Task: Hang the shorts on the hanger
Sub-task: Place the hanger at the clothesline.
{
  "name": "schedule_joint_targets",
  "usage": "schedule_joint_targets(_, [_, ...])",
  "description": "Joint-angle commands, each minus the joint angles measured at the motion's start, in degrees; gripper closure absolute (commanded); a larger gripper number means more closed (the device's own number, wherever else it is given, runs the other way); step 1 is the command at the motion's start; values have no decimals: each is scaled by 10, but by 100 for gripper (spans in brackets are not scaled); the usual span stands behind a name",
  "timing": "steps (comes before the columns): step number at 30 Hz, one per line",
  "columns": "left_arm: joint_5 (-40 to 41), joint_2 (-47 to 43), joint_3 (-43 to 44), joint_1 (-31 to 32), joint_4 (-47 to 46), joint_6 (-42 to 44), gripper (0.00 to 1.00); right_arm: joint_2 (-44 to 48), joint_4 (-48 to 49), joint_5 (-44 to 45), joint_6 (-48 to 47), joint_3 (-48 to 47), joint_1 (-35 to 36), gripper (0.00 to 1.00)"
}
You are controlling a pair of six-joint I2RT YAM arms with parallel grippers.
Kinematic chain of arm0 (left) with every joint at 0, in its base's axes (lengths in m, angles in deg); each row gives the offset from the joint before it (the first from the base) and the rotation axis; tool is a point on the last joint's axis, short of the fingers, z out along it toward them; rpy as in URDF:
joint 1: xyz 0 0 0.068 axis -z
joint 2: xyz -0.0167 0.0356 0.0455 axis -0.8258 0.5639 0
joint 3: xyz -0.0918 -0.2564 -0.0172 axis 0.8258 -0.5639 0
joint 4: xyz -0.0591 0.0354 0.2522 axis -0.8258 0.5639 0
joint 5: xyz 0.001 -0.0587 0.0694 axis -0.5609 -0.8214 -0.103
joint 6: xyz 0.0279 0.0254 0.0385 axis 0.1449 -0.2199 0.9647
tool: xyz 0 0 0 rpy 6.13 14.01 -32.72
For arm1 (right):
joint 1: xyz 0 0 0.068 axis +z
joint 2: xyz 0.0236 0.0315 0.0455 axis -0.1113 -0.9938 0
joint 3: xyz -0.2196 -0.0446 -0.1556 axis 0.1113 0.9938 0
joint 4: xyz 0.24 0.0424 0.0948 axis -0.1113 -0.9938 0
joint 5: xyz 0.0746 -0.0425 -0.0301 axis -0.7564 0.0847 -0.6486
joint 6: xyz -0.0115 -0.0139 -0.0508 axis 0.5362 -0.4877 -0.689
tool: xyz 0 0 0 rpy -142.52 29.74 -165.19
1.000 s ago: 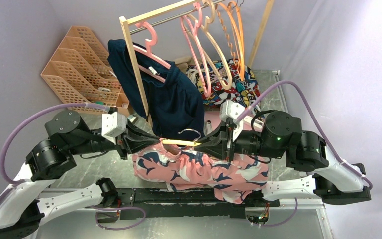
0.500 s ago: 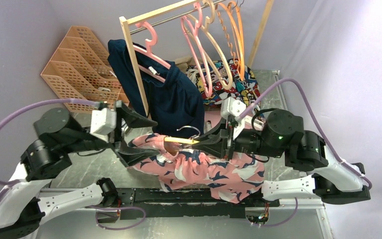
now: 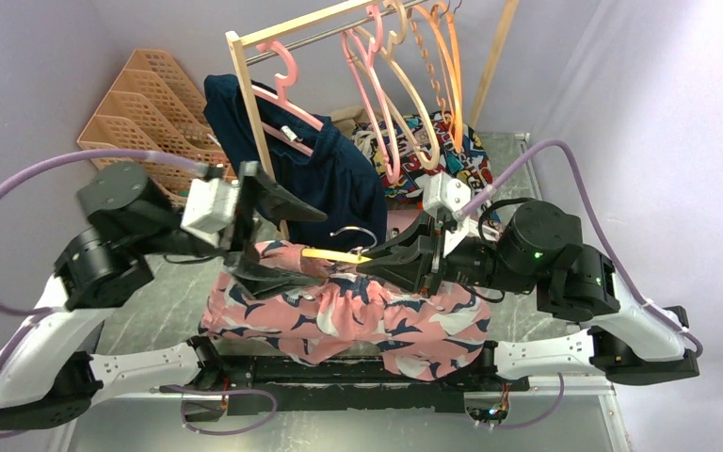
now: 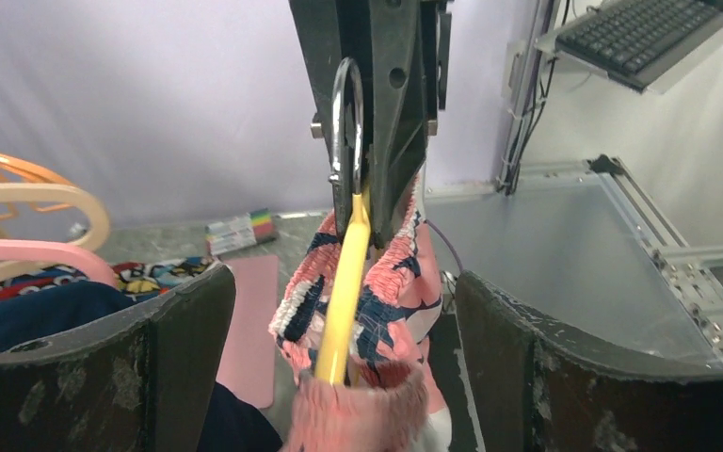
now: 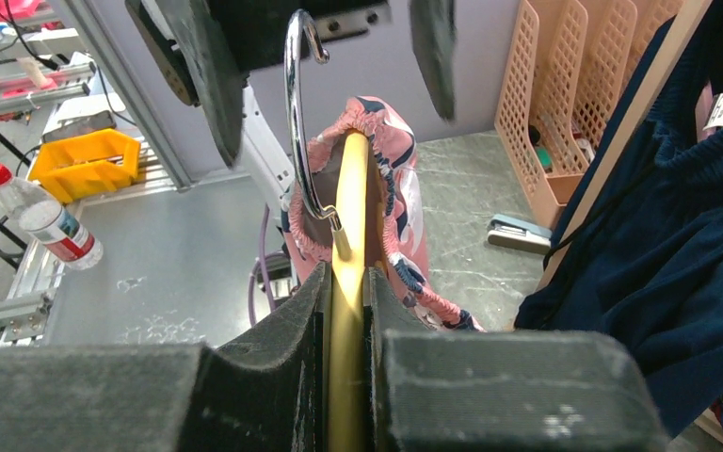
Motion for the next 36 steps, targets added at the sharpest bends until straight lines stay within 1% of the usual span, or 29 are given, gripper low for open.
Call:
schedule_joint_targets(1, [-66,24,3,-1,9,17,10,5,46,-9,-1,-27,1,100])
schedule_joint_targets(6, [-78,55,14,-1,21,27,14,-1,39,-9,-8,-34,0,100])
schedule_joint_targets(10, [-68,70,19,-1,47,40,26,-7,28,-4,-14,-41,0,100])
schedule_joint_targets(13, [-53,72,15,-1,55,45,42,-10,15,5,-20,-48,1,100])
schedule_joint_targets(19, [-13,69,1,-1,39,44,91,-16,-3,10,-27,-52,0,100])
schedule_joint_targets(20, [-5,68,-3,-1,35,43,93,-16,-4,9,-27,-51,0,100])
schedule_joint_targets(22, [9,66,-8,-1,28,42,93,-14,-5,11,-26,-50,0,100])
schedule_joint_targets(23, [17,64,-10,-1,24,42,93,-12,-5,13,-24,-51,1,96])
schedule_joint_targets(24, [25,61,-13,-1,21,42,93,-10,-6,13,-20,-53,1,77])
schedule_joint_targets(25, [32,56,-16,-1,17,43,93,-7,-9,14,-18,-57,0,61])
schedule_joint_targets(26, [38,52,-19,-1,13,43,93,-4,-15,18,-16,-64,0,49])
schedule_joint_targets(27, [44,47,-21,-1,9,44,93,-2,-25,25,-14,-73,0,41])
schedule_joint_targets(28, [49,42,-24,-1,7,44,93,1,-39,37,-13,-83,0,38])
schedule_joint_targets(30, [54,32,-28,-1,5,44,93,11,-66,63,-12,-100,0,35])
schedule_joint_targets(33, [58,21,-35,-1,6,44,93,21,-112,89,-12,-122,0,34])
schedule_joint_targets(36, [51,16,-39,-1,4,44,93,12,-155,92,-10,-138,0,34])
